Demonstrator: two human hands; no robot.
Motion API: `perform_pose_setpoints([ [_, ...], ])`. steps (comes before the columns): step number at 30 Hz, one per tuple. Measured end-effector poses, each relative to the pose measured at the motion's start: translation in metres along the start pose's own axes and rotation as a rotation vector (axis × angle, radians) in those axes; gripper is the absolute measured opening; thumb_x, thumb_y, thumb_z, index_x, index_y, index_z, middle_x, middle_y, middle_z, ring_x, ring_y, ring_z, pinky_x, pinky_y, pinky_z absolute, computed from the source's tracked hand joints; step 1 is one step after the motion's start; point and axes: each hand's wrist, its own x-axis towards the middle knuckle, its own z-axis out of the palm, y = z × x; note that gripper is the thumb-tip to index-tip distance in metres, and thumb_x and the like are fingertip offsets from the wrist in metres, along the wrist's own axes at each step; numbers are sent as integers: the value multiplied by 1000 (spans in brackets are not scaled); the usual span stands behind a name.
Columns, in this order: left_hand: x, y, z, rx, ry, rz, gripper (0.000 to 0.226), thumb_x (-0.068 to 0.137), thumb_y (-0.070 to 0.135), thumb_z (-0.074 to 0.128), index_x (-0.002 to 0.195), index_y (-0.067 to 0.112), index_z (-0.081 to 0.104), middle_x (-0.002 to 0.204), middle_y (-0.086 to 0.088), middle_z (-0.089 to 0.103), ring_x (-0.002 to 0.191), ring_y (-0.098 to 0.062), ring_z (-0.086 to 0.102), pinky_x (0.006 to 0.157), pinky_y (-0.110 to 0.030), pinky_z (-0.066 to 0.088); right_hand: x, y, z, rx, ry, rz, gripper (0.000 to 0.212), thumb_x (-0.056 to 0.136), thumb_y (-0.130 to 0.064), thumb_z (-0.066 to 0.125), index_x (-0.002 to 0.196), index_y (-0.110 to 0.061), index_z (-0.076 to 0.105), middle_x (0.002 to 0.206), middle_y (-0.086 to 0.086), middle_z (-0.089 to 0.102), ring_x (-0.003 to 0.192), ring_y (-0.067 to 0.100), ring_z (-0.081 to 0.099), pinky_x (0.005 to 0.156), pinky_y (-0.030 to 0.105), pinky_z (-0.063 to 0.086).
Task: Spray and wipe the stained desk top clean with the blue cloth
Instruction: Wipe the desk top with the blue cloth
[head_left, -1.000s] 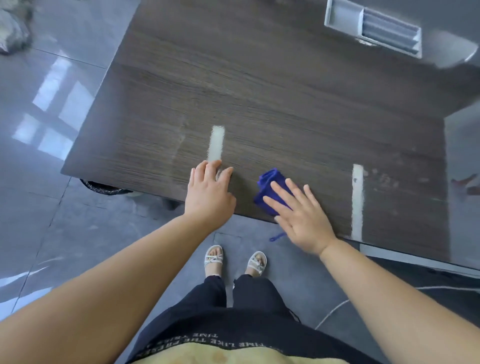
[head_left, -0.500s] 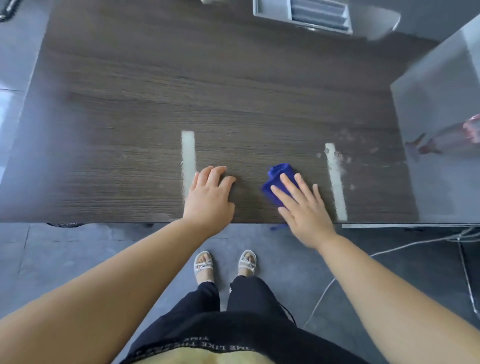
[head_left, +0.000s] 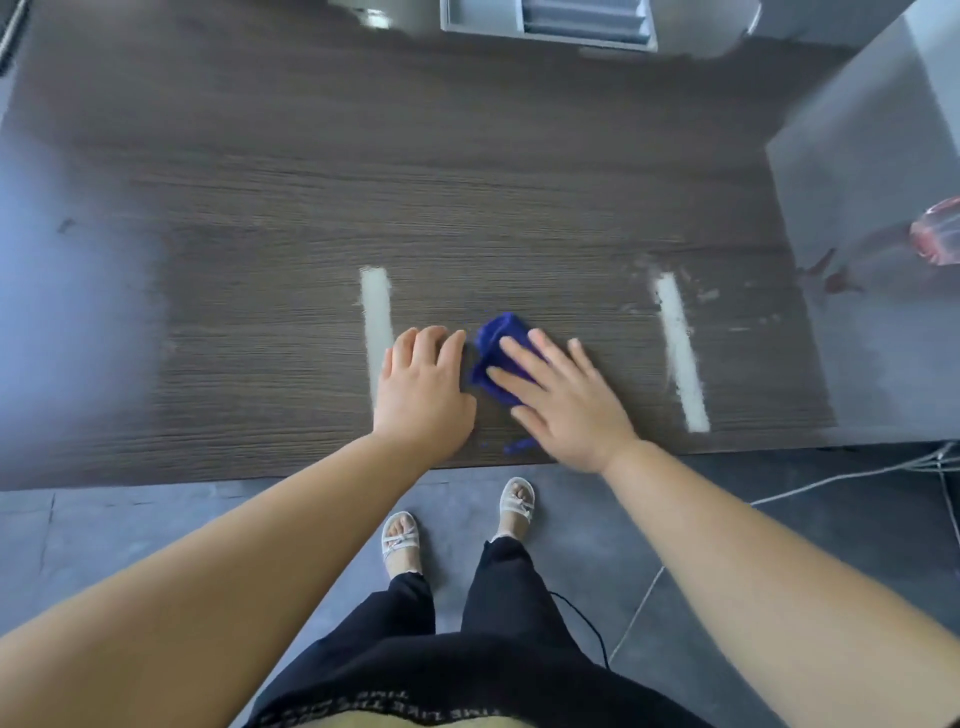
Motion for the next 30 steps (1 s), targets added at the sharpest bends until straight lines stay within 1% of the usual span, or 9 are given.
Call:
perform_pose_setpoints([
  [2,6,12,4,29,-42,-7,62,85,22,49,144,19,29,148,-3,25,139,-27,15,113,-41,17,-19,53,-3,-9,33,193,49,92,-38,37,139,-24,45,151,5,36,137,34,32,102,63,32],
  [7,23,50,14,57,-173,-140,61,88,28,45,145,24,24,150,-1,16,140,-28,6,108,-66,12,5,87,-21,222,69,1130,54,101,-39,27,151,-25,18,160,3,2,146,29,-3,115,53,7],
  [9,29,59,17,50,-172,-203,60,88,29,44,144,26,24,150,-1,15,139,-29,6,107,-69,9,23,58,-15,221,93,986,56,99,-43,30,150,-23,23,159,6,7,145,33,2,115,54,10],
  [13,34,62,20,5,-119,-282,59,87,28,46,143,29,28,151,2,17,139,-29,6,109,-68,6,-3,40,-4,65,65,-12,50,93,-43,35,140,-26,44,152,6,34,139,34,29,108,57,25],
  [15,35,64,21,12,-111,-300,59,87,29,48,143,29,28,151,2,18,139,-28,6,110,-66,5,-24,86,-4,17,26,-277,46,94,-41,38,138,-30,45,151,1,35,139,30,31,109,56,22],
  [17,36,68,22,28,-104,-320,60,88,31,49,144,29,27,150,1,18,139,-28,6,111,-64,6,-35,138,-5,-25,55,-118,47,94,-41,36,138,-29,45,151,1,36,139,30,31,107,61,27],
  [21,41,80,22,36,-125,-365,61,88,33,49,144,28,25,151,-2,14,140,-32,5,112,-62,8,-15,178,-19,154,71,785,51,99,-41,28,149,-27,27,159,2,12,145,29,7,112,59,16],
  [23,43,82,21,59,-153,-375,62,87,33,49,144,28,25,152,-4,13,139,-34,7,111,-61,12,9,149,-21,186,68,933,55,98,-42,31,150,-23,23,159,5,8,145,32,3,113,57,11],
  [30,45,75,11,90,-197,-345,66,84,32,51,145,30,25,150,-1,18,134,-33,15,108,-53,27,-24,120,-8,28,9,-328,47,95,-41,35,139,-28,44,151,3,35,139,31,31,109,58,22],
])
